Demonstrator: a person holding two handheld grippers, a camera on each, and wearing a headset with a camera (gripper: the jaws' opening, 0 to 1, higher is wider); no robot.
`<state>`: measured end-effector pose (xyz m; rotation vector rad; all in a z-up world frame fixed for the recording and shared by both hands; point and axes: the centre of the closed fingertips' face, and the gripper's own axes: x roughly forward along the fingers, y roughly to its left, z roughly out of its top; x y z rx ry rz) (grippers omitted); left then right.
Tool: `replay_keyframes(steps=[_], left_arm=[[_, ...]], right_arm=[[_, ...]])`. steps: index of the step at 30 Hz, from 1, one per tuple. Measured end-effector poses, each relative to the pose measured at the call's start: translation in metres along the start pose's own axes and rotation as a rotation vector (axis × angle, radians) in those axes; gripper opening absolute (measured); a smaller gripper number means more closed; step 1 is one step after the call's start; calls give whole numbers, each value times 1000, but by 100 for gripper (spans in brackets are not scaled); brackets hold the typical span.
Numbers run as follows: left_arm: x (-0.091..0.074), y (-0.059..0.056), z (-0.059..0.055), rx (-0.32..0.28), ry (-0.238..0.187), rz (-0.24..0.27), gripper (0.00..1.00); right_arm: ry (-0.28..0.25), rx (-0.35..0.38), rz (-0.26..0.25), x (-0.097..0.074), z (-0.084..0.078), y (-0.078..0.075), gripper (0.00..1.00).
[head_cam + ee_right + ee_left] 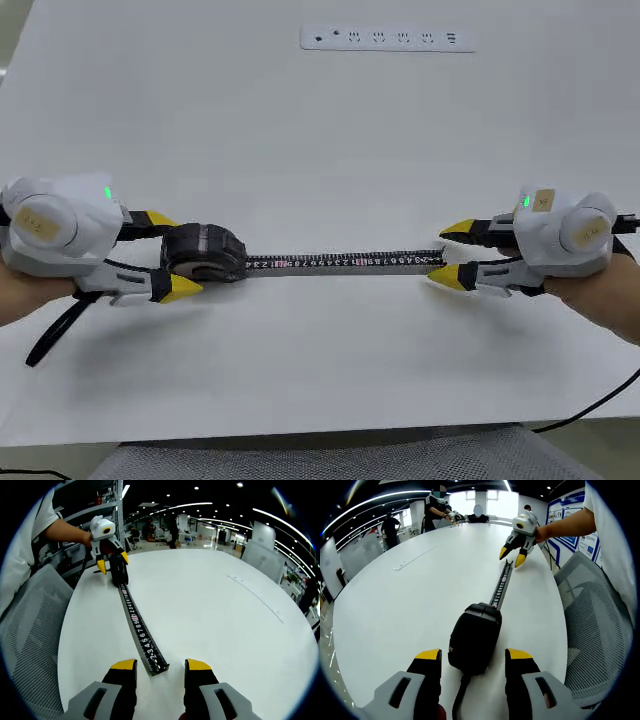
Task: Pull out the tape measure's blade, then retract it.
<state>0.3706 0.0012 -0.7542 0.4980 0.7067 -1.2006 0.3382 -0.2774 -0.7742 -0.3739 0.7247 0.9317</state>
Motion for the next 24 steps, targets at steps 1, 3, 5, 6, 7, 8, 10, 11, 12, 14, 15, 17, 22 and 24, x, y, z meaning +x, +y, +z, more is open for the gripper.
replay_keyframes(steps=[1, 3, 5, 6, 7, 8, 10, 11, 12, 14, 15, 17, 22, 24], left_arm=[[-1, 0, -1, -9, 0, 1, 50], [-4, 0, -1, -32, -18, 19, 52], [-6, 0, -4, -48, -13, 37, 53], [-7, 1, -5, -46, -15, 49, 54], [-9, 0, -6, -66, -15, 55, 55], [-10, 0, -6, -81, -20, 67, 56], [-14, 1, -5, -94, -35, 88, 59], [-15, 2, -5, -101, -37, 97, 60], [-17, 1, -5, -107, -44, 100, 60], [-21, 0, -5, -123, -52, 117, 61], [-22, -1, -6, -130, -52, 119, 62], [-26, 0, -5, -139, -67, 141, 62], [-32, -1, -5, -168, -89, 169, 64], [-34, -2, -6, -173, -93, 182, 65]], right_arm=[[4, 3, -6, -1, 0, 0, 38], [-3, 23, -20, -2, 2, 0, 44], [-7, 38, -31, -4, 3, 1, 47], [-7, 44, -35, -4, 3, 1, 49], [-9, 47, -46, -6, 3, 1, 50], [-10, 51, -53, -7, 4, 1, 51], [-16, 68, -56, -9, 5, 2, 54], [-17, 64, -59, -10, 5, 3, 55], [-18, 62, -64, -11, 5, 3, 55], [-18, 71, -69, -13, 6, 4, 57], [-23, 78, -77, -14, 7, 5, 58], [-26, 86, -79, -15, 8, 6, 60], [-30, 89, -95, -20, 9, 8, 64], [-36, 94, -105, -23, 10, 8, 65]])
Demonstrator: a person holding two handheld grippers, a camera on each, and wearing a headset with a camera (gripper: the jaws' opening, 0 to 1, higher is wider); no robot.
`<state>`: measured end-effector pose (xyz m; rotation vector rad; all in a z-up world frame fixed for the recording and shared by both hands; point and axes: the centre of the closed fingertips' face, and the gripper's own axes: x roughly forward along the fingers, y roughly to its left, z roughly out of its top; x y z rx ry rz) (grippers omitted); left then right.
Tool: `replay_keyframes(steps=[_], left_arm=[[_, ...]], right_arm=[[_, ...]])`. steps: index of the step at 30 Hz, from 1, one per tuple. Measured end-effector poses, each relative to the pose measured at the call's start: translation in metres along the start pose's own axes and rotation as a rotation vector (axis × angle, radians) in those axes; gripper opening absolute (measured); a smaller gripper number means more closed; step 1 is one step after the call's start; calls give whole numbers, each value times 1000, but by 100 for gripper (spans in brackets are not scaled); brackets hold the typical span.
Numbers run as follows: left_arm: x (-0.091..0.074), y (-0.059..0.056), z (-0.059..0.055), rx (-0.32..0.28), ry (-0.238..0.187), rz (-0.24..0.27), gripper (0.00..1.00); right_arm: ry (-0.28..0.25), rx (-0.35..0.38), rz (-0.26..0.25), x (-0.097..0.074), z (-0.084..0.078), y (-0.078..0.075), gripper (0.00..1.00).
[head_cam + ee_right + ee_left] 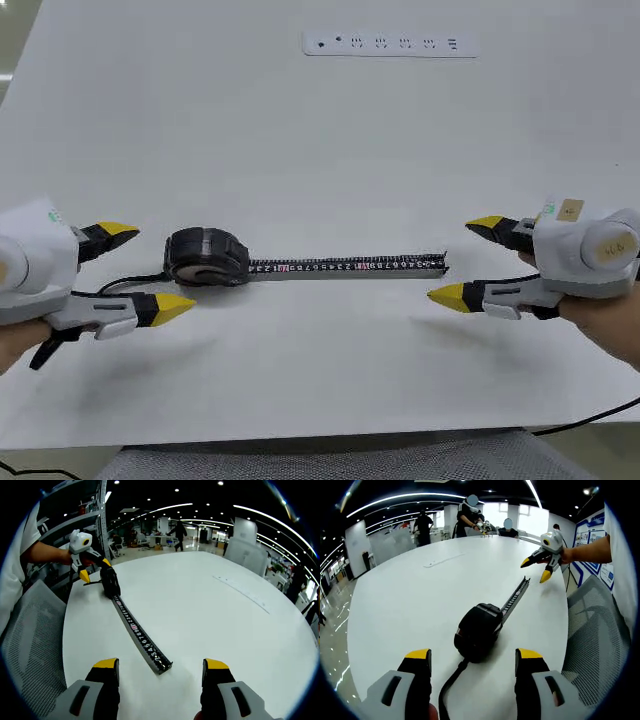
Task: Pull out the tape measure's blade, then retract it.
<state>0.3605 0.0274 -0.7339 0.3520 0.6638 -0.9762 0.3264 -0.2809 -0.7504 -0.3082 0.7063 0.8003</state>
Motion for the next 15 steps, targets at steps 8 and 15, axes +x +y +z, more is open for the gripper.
replay_keyframes(steps=[8, 15], left_arm=[[-8, -4, -2, -44, -53, 37, 70], [-16, -12, -5, -71, -77, 61, 72]], right_arm=[[-39, 15, -40, -14, 3, 5, 68], [-68, 35, -71, -23, 3, 12, 72]])
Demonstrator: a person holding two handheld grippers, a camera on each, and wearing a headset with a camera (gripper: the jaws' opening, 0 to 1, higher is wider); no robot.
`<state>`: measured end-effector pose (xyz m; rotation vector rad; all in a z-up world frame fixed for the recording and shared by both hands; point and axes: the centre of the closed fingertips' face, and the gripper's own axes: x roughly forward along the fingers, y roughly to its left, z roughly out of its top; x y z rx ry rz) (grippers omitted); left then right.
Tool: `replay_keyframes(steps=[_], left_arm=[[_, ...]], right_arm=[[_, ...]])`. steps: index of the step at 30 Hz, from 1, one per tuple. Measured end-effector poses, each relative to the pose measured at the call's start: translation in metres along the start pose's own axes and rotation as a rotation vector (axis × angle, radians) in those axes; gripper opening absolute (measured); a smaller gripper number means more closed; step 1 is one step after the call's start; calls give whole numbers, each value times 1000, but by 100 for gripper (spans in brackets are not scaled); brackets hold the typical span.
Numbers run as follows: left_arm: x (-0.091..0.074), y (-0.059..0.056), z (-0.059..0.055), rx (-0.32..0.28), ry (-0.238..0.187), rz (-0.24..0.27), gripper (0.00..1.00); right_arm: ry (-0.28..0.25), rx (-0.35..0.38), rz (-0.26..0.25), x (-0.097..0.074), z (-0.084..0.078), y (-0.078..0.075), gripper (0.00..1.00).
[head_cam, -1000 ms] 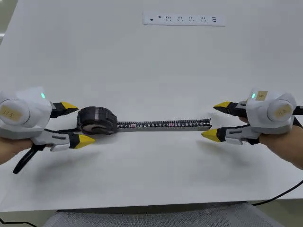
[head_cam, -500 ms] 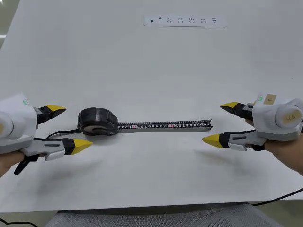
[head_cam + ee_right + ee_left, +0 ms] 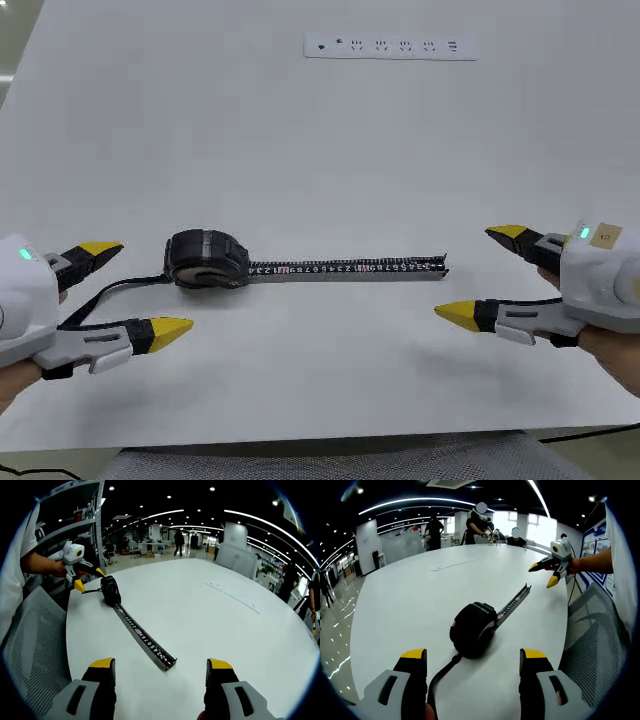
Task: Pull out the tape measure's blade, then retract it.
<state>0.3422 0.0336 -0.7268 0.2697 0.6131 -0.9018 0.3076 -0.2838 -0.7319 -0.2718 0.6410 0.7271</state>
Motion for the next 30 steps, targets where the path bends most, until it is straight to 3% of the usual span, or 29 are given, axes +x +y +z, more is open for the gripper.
replay_keyframes(steps=[30], left_arm=[[-30, -37, -19, -112, -52, 66, 85]], right_arm=[[-56, 100, -32, -26, -14, 39, 86]])
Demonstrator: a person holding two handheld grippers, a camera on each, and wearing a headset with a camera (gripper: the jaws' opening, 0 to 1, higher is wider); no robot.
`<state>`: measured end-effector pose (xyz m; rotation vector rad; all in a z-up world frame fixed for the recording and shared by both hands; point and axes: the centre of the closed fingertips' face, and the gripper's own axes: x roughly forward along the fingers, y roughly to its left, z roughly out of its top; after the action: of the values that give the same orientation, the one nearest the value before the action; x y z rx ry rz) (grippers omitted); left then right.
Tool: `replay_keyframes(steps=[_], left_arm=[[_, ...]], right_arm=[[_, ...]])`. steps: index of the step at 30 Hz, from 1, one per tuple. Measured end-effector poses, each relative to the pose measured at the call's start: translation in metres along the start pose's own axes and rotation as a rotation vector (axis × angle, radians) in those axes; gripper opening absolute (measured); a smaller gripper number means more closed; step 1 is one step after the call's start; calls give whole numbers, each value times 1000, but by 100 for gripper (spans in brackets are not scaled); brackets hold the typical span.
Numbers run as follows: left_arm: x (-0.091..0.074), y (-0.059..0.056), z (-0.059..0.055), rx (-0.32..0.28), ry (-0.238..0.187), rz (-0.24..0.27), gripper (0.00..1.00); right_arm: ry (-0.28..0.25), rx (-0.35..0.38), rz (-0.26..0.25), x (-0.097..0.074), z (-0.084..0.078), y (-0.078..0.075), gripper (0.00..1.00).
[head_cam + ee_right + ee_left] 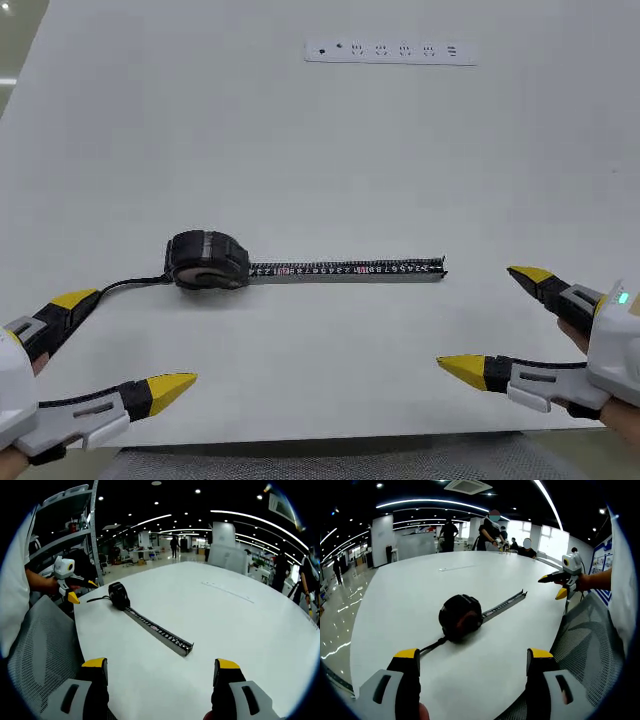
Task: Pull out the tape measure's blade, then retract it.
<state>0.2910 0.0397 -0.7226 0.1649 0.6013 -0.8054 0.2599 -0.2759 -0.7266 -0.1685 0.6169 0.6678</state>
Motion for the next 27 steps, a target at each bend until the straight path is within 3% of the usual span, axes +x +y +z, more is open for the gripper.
replay_keyframes(steps=[10, 14, 27], left_arm=[[-4, -7, -3, -9, -7, 7, 87], [-3, -7, -6, -2, 9, 3, 86], [1, -9, -2, -15, 4, 2, 85]], right_arm=[[-9, 15, -5, -3, -6, 4, 88], [-6, 13, 0, -2, -6, 3, 88], [5, 1, 9, -1, -7, 4, 88]])
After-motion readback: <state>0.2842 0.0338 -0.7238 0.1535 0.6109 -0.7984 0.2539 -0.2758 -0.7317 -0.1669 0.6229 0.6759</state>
